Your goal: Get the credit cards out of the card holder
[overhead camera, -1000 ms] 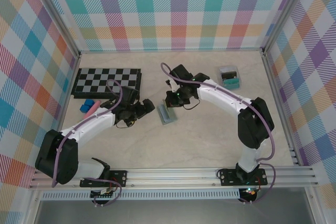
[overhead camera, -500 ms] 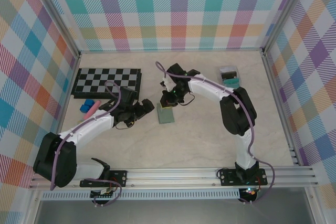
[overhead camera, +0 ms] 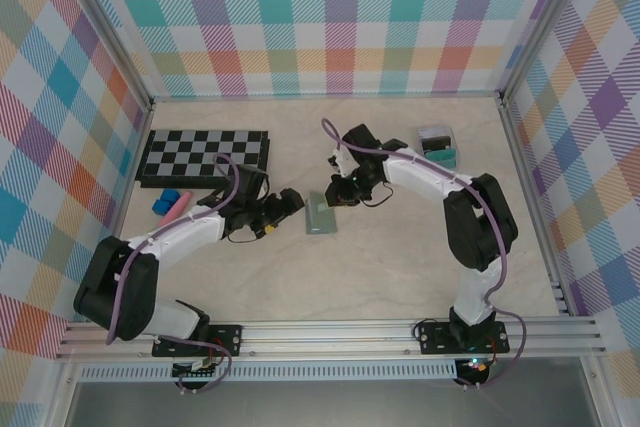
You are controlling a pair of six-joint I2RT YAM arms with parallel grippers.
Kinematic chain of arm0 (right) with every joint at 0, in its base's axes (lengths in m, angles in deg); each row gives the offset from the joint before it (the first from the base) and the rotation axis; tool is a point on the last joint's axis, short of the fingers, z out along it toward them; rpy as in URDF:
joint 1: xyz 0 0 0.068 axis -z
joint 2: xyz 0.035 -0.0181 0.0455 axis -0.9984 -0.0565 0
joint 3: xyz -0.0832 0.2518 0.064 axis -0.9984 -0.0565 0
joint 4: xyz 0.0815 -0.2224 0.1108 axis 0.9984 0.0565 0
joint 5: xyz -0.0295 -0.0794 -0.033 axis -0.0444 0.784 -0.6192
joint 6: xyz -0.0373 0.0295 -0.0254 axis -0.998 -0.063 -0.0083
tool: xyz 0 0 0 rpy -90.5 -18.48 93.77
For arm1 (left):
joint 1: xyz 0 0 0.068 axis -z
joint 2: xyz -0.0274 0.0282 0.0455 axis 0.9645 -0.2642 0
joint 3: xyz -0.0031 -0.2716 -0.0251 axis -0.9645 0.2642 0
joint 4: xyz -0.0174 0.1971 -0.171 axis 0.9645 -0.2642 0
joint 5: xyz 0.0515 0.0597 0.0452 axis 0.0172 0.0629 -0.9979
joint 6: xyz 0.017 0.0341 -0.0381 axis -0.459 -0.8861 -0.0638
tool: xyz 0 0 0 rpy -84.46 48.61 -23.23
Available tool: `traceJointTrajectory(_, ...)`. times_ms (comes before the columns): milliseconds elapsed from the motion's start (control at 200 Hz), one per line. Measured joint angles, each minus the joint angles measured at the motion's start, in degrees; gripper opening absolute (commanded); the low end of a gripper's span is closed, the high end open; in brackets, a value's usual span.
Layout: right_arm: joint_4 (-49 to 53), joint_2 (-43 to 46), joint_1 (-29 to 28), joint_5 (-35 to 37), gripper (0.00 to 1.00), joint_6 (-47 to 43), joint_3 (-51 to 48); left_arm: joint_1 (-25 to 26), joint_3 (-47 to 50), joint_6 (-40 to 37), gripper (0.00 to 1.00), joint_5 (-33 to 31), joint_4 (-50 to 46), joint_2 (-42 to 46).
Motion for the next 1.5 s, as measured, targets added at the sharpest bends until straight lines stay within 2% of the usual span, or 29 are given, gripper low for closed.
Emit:
traceJointTrajectory(70,-0.7,1.0,0.4,1.2,0.14,-0.2,-2.4,0.0,-0.2,-0.2,0.69,1.8,1.3,-2.0)
traceJointTrajectory(170,-0.9,1.7,1.7,2.8,0.14,-0.3,-5.0,0.0,-0.4,-0.4,0.57,4.0,3.5,-4.6)
traceJointTrajectory(510,-1.1,1.8,4.4,8.4,0.15,-0.4,-6.5,1.6,-1.9,-1.2,0.44,8.7,8.9,-9.7)
traceJointTrajectory(765,-0.4,-0.3,4.7,12.7,0.16,-1.1,-6.1,2.8,-4.8,-1.3,0.44,10.7,11.5,-13.9)
traceJointTrajectory(1045,-0.4,-1.7,6.6,13.2,0.17,-1.9,-6.2,4.3,-8.9,0.1,0.44,14.5,14.8,-20.0)
traceJointTrajectory(1315,-0.1,-1.4,8.8,13.0,0.37,-2.0,-6.3,7.3,-15.8,1.2,0.44,16.9,17.2,-26.1)
traceJointTrajectory(1500,1.1,5.2,11.8,13.2,0.46,-1.7,-7.5,8.8,-18.6,1.5,0.47,17.0,17.2,-28.6)
